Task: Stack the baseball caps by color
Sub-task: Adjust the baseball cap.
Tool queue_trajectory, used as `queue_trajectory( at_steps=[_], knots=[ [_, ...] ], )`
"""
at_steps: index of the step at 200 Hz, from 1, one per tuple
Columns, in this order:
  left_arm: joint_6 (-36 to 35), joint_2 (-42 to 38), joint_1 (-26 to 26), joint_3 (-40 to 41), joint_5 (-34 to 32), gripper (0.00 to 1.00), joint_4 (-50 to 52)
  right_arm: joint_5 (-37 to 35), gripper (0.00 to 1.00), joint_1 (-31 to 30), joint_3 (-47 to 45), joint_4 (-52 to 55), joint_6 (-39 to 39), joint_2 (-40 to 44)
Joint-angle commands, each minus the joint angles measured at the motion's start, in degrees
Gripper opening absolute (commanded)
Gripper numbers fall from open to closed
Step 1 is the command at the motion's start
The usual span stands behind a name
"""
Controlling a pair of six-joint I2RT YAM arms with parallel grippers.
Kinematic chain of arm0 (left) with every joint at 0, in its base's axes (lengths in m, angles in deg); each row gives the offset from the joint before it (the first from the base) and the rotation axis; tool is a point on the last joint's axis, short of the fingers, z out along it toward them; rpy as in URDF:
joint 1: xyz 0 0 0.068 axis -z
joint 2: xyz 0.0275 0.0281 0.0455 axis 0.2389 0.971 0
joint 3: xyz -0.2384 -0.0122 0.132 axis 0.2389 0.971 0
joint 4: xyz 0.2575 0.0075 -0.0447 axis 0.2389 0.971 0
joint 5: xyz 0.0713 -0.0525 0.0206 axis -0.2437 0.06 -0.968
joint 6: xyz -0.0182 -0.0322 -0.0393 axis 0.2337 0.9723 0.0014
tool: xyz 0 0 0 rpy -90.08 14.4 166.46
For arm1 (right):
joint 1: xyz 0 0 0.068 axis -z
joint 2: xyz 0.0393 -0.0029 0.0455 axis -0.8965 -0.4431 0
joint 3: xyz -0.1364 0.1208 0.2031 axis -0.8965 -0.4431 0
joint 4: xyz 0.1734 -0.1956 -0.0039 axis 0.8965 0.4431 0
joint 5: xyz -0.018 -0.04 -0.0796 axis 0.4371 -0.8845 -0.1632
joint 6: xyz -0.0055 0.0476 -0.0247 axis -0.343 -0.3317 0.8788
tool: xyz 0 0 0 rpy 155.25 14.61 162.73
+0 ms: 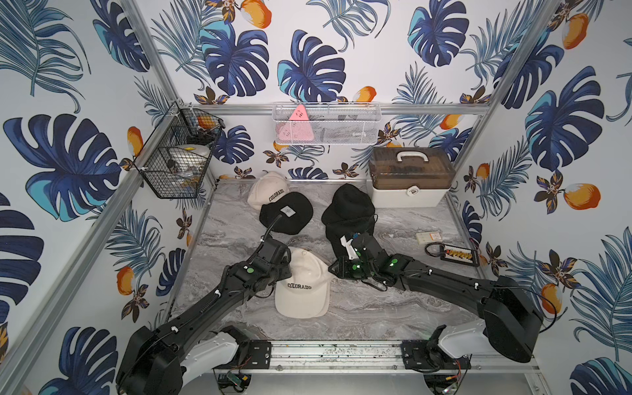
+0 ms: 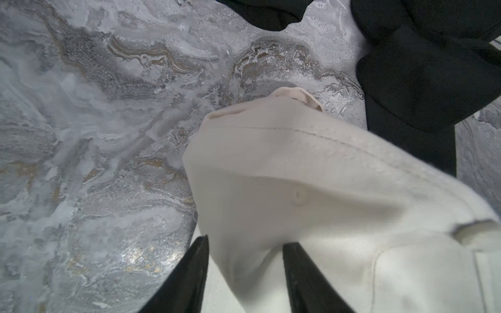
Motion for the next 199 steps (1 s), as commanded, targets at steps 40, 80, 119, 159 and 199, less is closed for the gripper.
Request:
queue_trajectory(
  at_steps=[40,80,119,159,199],
  knots=[
    [0.2,-5.3,-0.1,-0.4,-1.2,0.62,-0.5,-3.7,0.56,0.1,2.8,4.9,3.6,1.8],
    [-2.6,-3.6,-0.3,-4.8,-3.1,0.62,2.7,4.6,0.59,-1.0,5.2,1.7,7.0,0.2],
    [-4.6,2.1,-2.4,-6.4,-0.4,0.63,0.7,6.1,0.61,-1.8,7.5,2.9,9.3,-3.4],
    [-5.4,5.6,-3.9,-4.9,5.5,0.62,-4.4,3.8,0.51,-3.2,8.9,4.1,10.5,-6.1],
    [-5.0,5.0,-4.2,-2.1,10.4,0.52,-8.0,2.7,0.35,-3.3,11.6,5.5,11.1,-9.5]
  ],
)
